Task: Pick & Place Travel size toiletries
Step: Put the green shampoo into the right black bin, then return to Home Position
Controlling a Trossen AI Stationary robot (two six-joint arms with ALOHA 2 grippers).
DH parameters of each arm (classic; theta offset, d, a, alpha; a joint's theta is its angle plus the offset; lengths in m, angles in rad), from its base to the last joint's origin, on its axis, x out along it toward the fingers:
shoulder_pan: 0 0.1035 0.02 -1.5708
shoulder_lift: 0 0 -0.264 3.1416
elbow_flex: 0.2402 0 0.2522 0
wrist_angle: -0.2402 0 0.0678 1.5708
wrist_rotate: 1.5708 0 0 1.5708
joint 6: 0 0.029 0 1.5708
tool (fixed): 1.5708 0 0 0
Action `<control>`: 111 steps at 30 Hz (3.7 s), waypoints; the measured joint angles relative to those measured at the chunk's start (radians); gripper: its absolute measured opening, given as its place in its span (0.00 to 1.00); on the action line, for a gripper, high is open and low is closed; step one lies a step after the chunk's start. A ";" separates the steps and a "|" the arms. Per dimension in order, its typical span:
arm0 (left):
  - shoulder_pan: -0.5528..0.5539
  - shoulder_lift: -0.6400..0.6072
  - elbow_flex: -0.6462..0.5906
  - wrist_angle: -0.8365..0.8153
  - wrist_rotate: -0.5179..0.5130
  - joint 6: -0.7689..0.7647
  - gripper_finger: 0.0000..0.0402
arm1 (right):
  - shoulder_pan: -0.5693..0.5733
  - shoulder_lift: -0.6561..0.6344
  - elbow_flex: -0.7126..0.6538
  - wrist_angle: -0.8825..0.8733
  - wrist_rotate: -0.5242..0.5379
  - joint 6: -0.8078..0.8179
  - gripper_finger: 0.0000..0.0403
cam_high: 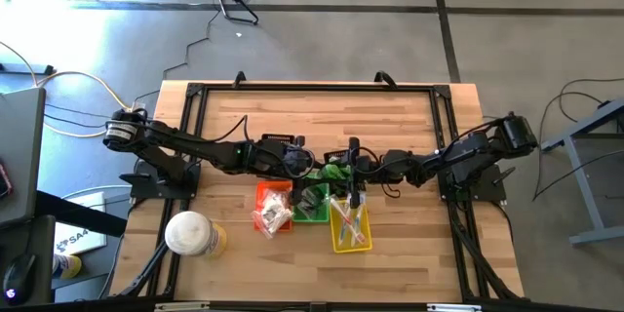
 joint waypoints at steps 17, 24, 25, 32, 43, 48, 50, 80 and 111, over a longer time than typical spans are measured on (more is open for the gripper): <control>0.001 0.000 0.003 -0.004 0.005 -0.013 0.41 | 0.000 -0.001 0.000 -0.001 -0.001 0.011 0.38; 0.002 -0.001 0.005 -0.030 0.015 -0.024 0.47 | 0.000 -0.005 -0.001 -0.014 -0.004 0.012 0.37; 0.002 -0.001 0.005 -0.030 0.017 -0.024 0.50 | 0.000 -0.005 -0.001 -0.013 -0.004 0.012 0.37; 0.002 -0.019 0.005 -0.047 0.020 -0.024 0.64 | 0.000 -0.007 -0.001 -0.014 -0.004 0.010 0.38; 0.002 -0.177 0.005 -0.220 -0.016 0.003 0.60 | -0.013 -0.153 -0.001 -0.248 0.030 0.026 0.37; 0.002 -0.209 0.005 -0.292 -0.037 0.003 0.53 | -0.040 -0.232 0.000 -0.460 0.032 0.102 0.38; 0.002 -0.210 0.005 -0.299 -0.045 0.003 0.50 | -0.053 -0.251 -0.001 -0.538 0.029 0.134 0.37; 0.001 -0.209 0.004 -0.315 -0.051 -0.001 0.46 | -0.118 -0.147 0.000 -0.888 -0.005 0.391 0.38; 0.001 -0.208 0.004 -0.315 -0.051 -0.001 0.46 | -0.118 -0.308 -0.001 -0.688 -0.085 0.217 0.50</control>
